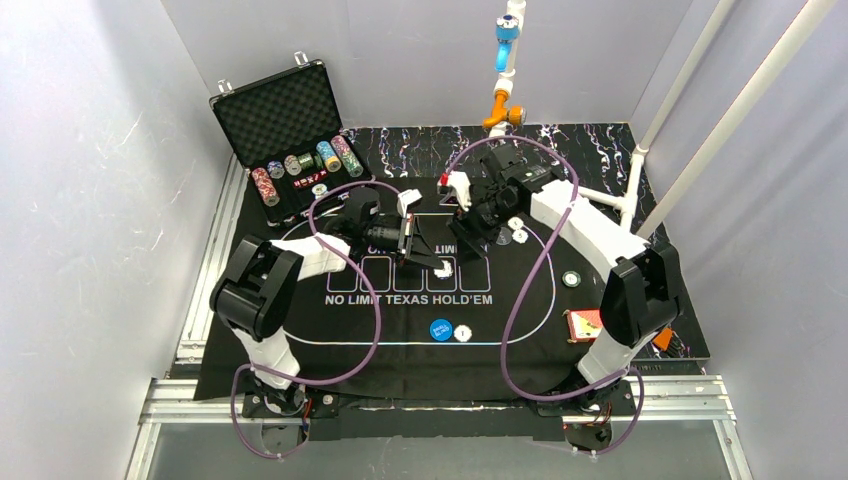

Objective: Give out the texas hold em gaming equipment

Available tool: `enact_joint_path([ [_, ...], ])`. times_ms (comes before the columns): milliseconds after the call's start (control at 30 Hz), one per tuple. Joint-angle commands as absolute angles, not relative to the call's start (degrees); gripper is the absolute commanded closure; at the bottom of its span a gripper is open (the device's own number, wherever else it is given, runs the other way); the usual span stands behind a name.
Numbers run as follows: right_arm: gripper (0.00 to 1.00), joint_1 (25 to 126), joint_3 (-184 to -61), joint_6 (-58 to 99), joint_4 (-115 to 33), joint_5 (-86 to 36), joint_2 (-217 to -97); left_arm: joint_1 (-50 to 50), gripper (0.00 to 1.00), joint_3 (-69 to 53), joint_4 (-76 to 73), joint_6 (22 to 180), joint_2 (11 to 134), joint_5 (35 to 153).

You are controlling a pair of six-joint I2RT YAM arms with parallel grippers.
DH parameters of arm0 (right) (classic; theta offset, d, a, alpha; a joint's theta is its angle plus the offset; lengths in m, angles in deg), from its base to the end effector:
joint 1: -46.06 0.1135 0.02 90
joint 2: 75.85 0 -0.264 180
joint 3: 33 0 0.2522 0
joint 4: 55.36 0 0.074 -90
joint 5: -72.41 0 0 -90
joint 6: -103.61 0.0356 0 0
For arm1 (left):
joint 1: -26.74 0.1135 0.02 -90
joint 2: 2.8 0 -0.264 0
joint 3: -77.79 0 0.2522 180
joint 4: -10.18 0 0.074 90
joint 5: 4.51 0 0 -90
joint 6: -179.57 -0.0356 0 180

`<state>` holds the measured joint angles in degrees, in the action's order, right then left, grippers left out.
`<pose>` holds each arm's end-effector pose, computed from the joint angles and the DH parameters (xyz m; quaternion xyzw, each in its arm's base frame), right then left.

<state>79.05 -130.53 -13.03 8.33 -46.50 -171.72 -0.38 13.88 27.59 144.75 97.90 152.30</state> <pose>0.2829 0.2041 0.2905 -0.5195 0.7853 0.2548 0.2202 0.3002 -0.1905 0.1927 0.1436 0.7381 -0.6558 0.0677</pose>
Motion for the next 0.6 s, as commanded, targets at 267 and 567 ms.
enact_joint_path([
  [267,0.51,77.1,-126.8,-14.6,10.4,-66.1,-169.3,-0.1,1.0,19.0,38.6,140.7,88.2,156.6],
  [567,0.6,77.2,-125.4,-15.6,11.0,-70.6,-168.8,-0.1,1.0,23.4,55.7,147.9,88.3,154.9],
])
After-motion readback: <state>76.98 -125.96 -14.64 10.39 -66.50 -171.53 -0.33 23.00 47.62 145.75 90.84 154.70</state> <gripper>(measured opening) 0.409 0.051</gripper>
